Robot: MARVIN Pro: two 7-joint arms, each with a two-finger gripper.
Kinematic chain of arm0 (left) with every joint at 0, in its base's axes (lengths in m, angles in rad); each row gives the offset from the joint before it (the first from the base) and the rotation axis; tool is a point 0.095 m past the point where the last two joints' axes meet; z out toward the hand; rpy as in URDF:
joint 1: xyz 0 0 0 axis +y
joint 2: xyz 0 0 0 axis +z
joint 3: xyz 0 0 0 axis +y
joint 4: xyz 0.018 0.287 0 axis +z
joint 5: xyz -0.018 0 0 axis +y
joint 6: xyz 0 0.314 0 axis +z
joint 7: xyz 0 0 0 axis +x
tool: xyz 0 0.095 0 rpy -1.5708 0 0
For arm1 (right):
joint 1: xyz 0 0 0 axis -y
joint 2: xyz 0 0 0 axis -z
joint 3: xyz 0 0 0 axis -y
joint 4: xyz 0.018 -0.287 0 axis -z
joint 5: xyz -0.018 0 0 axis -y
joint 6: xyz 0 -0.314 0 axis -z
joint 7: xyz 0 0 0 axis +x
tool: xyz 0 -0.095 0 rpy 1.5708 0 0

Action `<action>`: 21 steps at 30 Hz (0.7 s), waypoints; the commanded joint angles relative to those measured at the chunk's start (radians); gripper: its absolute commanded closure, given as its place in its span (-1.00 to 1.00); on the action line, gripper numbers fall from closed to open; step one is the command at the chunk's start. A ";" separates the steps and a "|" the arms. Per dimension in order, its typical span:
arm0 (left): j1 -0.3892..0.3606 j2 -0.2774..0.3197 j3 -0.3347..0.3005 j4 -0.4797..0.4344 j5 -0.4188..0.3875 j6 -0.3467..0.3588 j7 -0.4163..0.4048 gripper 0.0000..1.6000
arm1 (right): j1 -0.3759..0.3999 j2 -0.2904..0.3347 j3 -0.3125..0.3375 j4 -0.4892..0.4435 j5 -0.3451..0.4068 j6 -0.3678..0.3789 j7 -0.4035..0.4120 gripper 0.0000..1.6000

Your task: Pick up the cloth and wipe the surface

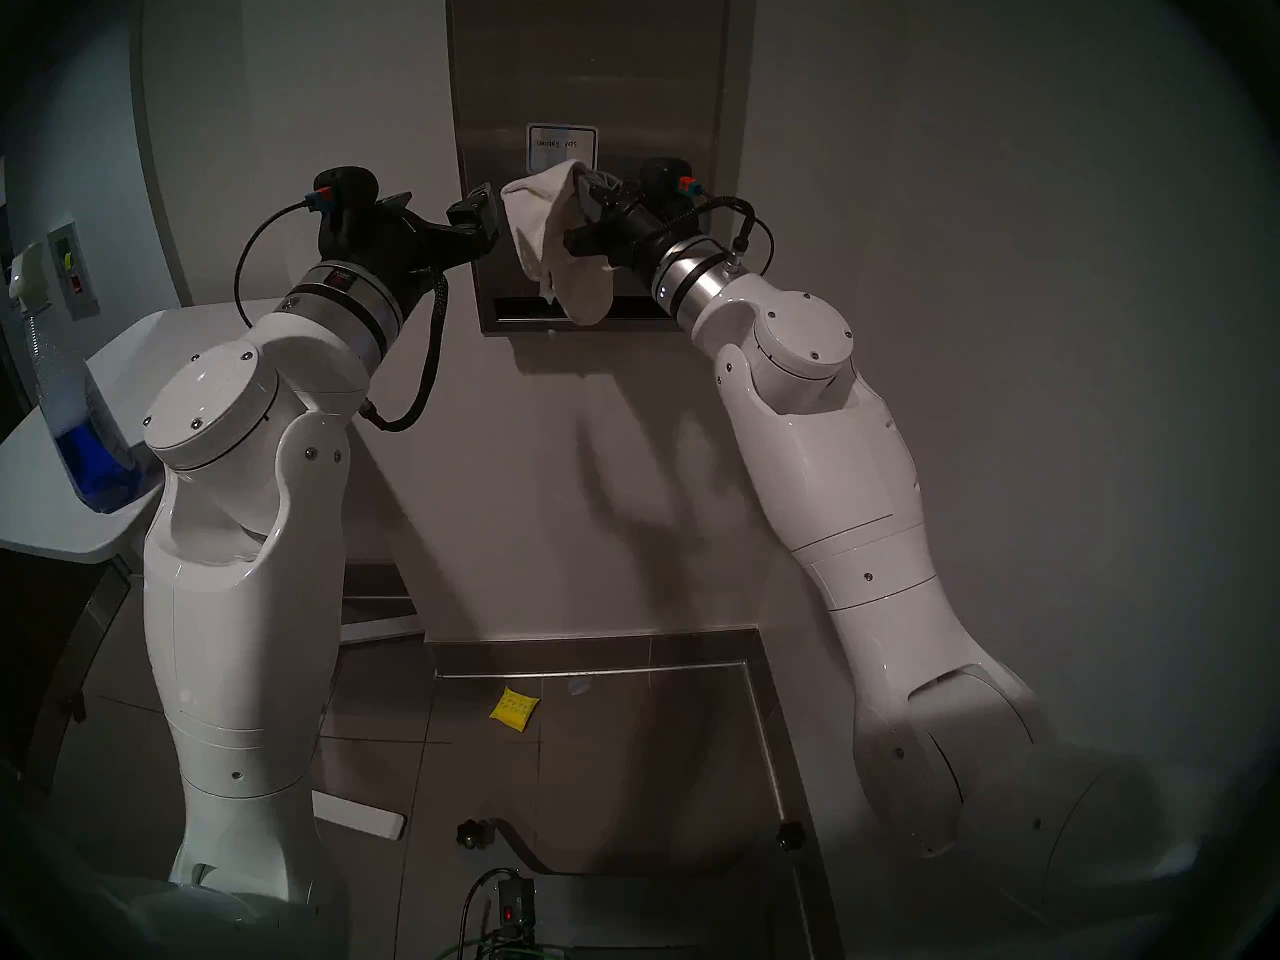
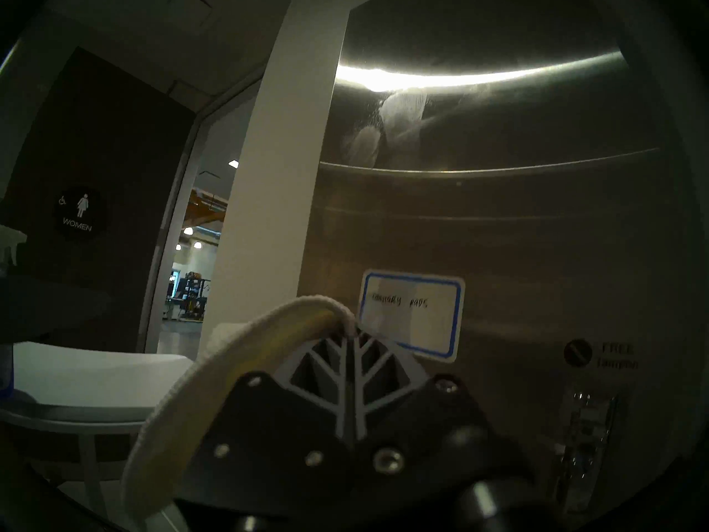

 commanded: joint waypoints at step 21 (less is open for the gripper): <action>0.198 -0.079 -0.119 -0.170 -0.104 0.083 0.026 -1.00 | 0.217 -0.134 0.048 0.105 -0.006 -0.153 -0.076 1.00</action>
